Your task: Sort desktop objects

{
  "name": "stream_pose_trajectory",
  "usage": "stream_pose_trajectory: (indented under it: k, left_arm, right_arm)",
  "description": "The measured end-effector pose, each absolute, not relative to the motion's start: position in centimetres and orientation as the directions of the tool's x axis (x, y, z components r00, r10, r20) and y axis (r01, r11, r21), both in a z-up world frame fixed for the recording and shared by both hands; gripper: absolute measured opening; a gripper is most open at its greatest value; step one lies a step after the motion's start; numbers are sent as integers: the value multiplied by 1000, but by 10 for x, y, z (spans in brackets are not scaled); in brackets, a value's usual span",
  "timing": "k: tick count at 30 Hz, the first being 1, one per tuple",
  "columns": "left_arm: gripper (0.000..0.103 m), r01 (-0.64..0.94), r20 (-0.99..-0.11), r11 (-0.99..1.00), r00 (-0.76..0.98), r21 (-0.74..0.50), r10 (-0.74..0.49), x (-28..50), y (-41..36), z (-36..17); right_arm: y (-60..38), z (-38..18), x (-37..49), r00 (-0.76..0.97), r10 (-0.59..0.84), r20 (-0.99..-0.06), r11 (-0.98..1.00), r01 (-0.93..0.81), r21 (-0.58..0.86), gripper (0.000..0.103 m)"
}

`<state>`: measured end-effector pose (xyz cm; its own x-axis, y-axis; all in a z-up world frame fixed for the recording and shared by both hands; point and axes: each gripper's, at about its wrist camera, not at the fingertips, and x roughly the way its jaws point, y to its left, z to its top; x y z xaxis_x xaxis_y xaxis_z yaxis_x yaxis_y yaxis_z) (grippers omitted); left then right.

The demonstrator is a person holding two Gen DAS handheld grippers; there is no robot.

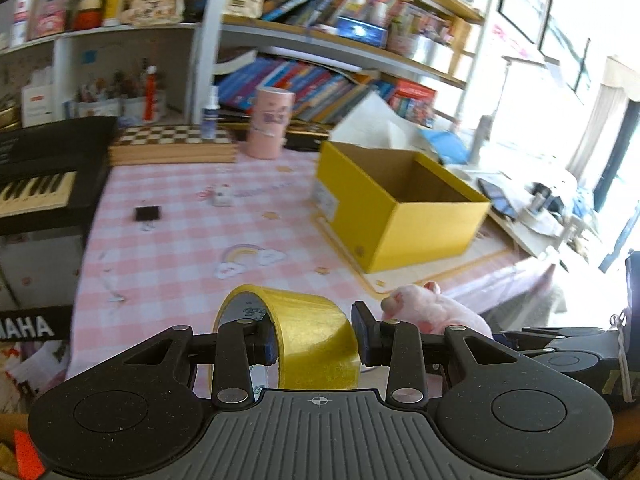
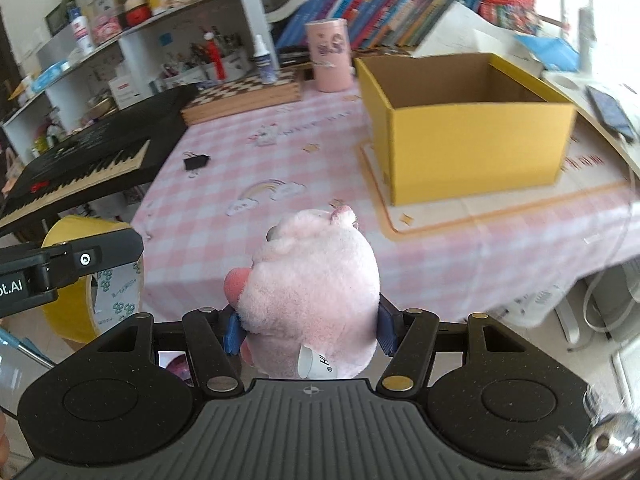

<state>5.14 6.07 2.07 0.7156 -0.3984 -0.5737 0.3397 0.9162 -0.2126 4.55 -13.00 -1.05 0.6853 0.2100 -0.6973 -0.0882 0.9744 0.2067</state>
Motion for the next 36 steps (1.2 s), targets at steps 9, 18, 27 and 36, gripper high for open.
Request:
stream_pose_trajectory:
  k: [9, 18, 27, 36]
  left_arm:
    - [34, 442, -573, 873, 669, -205, -474, 49, 29, 21]
    - [34, 500, -575, 842, 635, -203, -516, 55, 1, 21]
    - [34, 504, -572, 836, 628, -217, -527, 73, -20, 20]
    - [34, 500, -557, 834, 633, -235, -537, 98, -39, 24]
  right_arm:
    - [-163, -13, 19, 696, 120, -708, 976, 50, 214, 58]
    - [-188, -15, 12, 700, 87, -708, 970, 104, 222, 58]
    - [-214, -14, 27, 694, 59, -717, 969, 132, 208, 58]
    - [-232, -11, 51, 694, 58, -718, 975, 115, 190, 58]
